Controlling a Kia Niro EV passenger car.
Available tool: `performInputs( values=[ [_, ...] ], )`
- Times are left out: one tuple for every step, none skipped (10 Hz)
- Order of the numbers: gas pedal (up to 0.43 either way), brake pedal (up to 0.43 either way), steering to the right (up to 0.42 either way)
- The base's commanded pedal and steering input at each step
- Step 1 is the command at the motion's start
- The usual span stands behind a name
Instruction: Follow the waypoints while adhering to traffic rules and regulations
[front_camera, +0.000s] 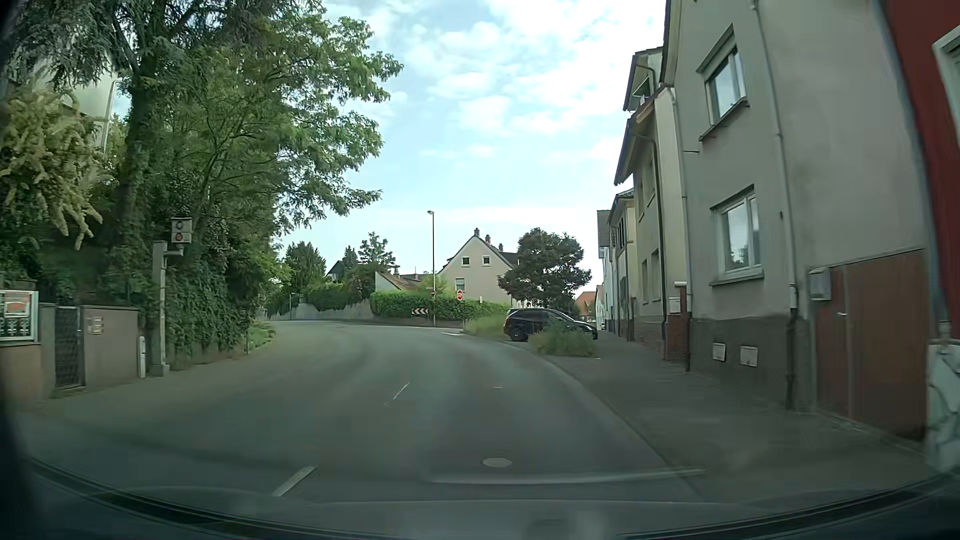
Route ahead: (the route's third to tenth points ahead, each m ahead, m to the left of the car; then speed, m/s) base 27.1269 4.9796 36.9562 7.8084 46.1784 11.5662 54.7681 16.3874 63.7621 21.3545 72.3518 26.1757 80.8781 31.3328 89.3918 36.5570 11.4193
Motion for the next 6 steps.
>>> performInputs(
  values=[
    [0.067,0.012,-0.021],
    [0.067,0.018,-0.025],
    [0.067,0.018,-0.030],
    [0.067,0.012,-0.034],
    [0.067,0.018,-0.036],
    [0.067,0.012,-0.037]
  ],
)
